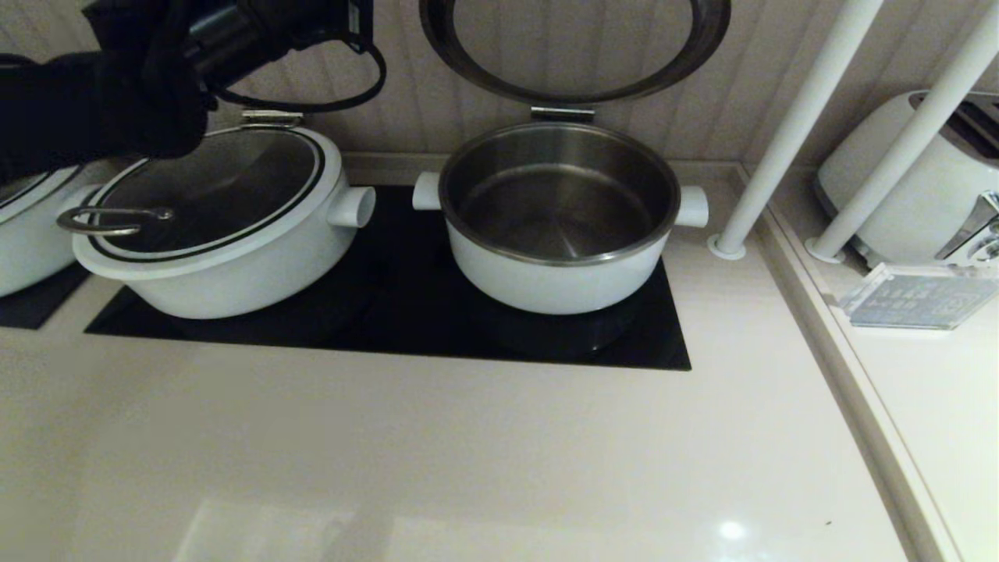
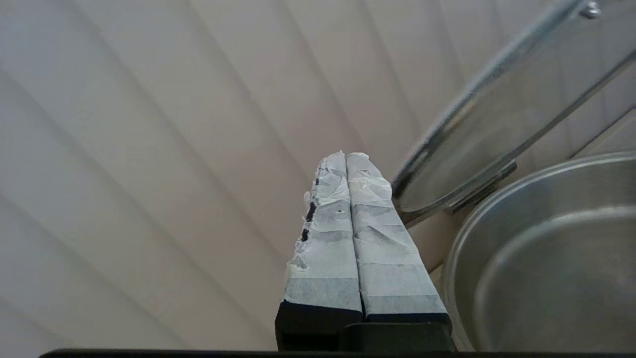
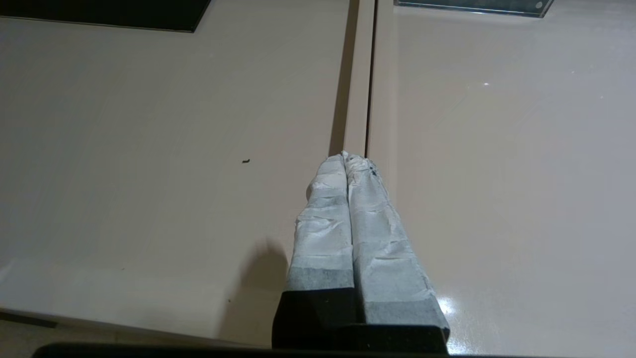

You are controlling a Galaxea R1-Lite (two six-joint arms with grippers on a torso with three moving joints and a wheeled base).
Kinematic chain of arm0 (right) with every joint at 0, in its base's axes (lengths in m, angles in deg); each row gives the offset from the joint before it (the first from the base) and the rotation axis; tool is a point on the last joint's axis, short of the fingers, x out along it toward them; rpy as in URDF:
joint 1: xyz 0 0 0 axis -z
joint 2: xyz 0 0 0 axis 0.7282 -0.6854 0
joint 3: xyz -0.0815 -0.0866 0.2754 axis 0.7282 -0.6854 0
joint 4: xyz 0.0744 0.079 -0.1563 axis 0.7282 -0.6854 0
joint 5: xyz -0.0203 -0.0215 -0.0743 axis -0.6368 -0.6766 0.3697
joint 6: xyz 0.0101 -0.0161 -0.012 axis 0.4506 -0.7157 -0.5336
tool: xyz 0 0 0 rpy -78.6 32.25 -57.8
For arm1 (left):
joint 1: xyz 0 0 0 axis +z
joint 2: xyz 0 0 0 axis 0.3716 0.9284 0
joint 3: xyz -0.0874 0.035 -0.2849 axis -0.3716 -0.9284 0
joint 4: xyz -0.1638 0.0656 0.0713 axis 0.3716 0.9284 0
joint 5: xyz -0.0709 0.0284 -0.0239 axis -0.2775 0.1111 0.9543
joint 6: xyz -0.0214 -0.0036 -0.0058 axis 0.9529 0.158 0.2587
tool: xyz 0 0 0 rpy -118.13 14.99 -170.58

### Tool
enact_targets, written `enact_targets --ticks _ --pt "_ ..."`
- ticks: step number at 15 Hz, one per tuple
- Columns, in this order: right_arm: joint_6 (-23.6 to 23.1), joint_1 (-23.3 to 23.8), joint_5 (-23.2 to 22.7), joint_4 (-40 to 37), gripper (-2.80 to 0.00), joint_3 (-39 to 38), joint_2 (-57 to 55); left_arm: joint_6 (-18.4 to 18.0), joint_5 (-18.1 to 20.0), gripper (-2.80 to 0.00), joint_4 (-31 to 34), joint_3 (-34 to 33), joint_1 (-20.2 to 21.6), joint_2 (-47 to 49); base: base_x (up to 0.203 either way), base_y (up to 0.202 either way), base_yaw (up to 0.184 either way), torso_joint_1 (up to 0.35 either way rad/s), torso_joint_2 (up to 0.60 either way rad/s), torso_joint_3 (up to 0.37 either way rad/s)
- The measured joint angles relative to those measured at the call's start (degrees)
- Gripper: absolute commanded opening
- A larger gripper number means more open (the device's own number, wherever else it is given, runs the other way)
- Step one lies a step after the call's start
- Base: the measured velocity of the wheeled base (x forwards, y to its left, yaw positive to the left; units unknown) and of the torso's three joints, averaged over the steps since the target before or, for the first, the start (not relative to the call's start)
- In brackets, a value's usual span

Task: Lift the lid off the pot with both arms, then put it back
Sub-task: Close the pot lid

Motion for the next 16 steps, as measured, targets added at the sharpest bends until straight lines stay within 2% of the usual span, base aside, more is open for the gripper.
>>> enact_targets --ticks 16 --pt "0.0 0.0 0.0 0.0 -2.80 0.0 0.0 -0.3 0.0 -2.80 -1.5 0.1 -4.2 3.6 0.000 0.000 0.000 0.000 0.00 0.000"
